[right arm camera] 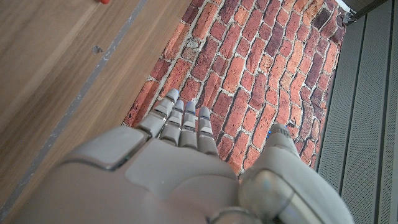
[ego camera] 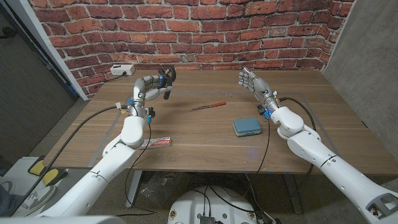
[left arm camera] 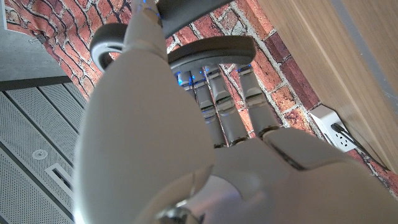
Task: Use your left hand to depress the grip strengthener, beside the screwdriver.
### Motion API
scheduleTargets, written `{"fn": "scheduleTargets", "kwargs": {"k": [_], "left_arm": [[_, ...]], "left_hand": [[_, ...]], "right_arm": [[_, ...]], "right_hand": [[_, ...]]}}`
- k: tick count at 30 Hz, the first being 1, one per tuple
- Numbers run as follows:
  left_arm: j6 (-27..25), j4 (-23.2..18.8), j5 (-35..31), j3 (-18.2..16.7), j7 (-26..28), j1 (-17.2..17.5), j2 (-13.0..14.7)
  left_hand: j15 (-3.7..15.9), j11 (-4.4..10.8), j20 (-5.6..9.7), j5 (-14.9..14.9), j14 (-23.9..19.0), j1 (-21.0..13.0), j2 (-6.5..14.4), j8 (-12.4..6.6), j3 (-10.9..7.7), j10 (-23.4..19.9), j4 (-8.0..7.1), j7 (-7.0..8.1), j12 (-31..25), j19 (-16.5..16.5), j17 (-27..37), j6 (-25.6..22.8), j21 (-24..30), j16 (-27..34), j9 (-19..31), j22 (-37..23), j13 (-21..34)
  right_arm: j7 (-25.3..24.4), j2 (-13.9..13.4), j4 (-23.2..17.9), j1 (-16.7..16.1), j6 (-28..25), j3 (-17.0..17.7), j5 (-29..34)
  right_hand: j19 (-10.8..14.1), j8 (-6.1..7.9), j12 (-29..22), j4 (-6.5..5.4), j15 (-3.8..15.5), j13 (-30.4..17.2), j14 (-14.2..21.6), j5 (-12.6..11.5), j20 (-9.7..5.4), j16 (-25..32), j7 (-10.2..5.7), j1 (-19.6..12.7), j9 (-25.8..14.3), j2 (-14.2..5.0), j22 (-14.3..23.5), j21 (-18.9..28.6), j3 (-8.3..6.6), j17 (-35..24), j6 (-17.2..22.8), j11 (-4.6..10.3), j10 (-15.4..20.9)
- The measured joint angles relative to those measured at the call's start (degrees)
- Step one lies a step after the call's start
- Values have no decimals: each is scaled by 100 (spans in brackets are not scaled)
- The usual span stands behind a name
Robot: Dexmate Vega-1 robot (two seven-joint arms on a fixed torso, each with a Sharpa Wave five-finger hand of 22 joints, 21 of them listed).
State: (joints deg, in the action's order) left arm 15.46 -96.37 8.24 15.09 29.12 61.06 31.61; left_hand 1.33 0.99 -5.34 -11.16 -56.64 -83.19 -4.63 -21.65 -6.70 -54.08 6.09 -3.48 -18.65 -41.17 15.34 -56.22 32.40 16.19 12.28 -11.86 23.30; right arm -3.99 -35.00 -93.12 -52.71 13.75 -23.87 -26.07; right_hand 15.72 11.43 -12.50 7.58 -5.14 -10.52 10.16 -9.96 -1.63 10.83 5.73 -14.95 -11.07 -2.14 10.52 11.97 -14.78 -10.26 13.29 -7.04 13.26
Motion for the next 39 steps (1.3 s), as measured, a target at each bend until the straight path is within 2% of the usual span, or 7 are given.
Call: {"fn": "scheduleTargets", "kwargs": {"k": [8,24,39], "left_arm": [[-81,-62,-3,12,31,18,7],[-242,-153,-23,38,76,47,43],[-229,-255,29,-31,275,190,-71]], "left_hand": [[-21,-48,0,0,-43,0,0,-9,0,-48,0,-43,-23,0,2,-43,300,60,0,95,216],[-48,-58,0,-1,-90,0,0,-42,1,-58,0,-43,-46,0,5,-43,404,59,0,129,455],[-61,-81,0,-1,-120,0,0,-73,1,-81,0,-64,-42,0,18,-64,585,57,0,107,620]], "right_arm": [[28,-1,-1,-3,16,3,-12],[45,-1,7,-17,31,6,-31],[30,35,8,1,101,-5,19]], "right_hand": [[0,0,0,0,0,0,0,0,0,0,0,0,0,0,0,0,0,0,0,0,0],[0,0,-4,0,0,0,0,0,0,0,0,0,0,0,0,0,0,0,0,0,0],[24,0,-4,0,0,0,0,0,-23,0,0,-30,0,-30,0,0,0,0,0,0,0]]}}
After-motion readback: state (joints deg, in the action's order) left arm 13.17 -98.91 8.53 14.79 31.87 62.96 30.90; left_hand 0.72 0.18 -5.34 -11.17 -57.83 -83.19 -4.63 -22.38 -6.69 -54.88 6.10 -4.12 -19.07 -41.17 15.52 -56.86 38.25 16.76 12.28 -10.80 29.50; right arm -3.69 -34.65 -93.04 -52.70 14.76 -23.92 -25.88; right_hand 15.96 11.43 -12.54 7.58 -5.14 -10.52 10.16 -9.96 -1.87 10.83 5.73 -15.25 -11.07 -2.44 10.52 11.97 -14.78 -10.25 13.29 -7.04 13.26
